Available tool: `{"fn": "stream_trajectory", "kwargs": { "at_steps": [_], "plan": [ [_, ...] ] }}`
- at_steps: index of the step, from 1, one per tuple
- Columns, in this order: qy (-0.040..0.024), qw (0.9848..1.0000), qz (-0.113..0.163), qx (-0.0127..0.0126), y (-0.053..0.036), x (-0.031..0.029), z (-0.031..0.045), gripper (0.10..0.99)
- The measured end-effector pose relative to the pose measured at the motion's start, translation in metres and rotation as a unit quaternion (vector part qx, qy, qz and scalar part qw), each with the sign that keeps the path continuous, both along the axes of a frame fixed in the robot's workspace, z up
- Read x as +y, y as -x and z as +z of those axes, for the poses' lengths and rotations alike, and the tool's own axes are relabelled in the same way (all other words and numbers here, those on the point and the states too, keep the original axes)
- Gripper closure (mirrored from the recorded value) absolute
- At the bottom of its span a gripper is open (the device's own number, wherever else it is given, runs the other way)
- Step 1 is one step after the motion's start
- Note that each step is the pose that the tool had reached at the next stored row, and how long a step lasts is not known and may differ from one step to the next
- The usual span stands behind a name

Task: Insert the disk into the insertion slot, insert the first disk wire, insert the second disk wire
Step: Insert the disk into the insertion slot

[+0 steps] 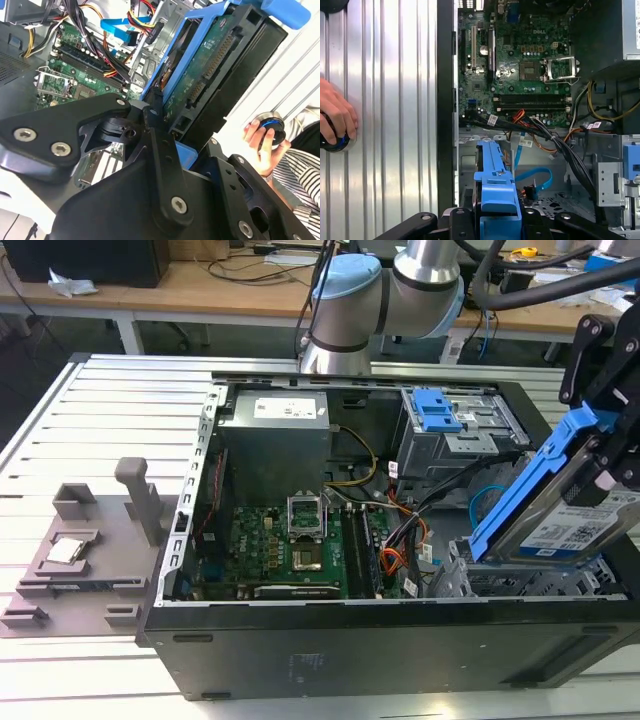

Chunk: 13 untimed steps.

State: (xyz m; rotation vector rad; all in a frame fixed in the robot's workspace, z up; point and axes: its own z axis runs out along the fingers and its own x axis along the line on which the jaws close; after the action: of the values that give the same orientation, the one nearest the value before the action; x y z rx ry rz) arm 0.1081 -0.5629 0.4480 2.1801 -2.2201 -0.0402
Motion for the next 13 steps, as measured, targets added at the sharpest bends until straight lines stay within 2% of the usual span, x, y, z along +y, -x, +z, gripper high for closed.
{"fn": "stream_trajectory", "kwargs": {
  "at_steps": [2, 5, 9, 13],
  "plan": [
    [0.0, 1.0, 0.0, 0.0, -0.0001, 0.0019, -0.0006, 0.722],
    [0.0001, 1.0, 0.0, 0.0, 0.0, 0.0154, -0.002, 0.722],
    [0.0001, 1.0, 0.0, 0.0, 0.0, 0.0208, -0.0042, 0.722],
    [0.0, 1.0, 0.0, 0.0, -0.0022, 0.0211, -0.0104, 0.722]
  ]
}}
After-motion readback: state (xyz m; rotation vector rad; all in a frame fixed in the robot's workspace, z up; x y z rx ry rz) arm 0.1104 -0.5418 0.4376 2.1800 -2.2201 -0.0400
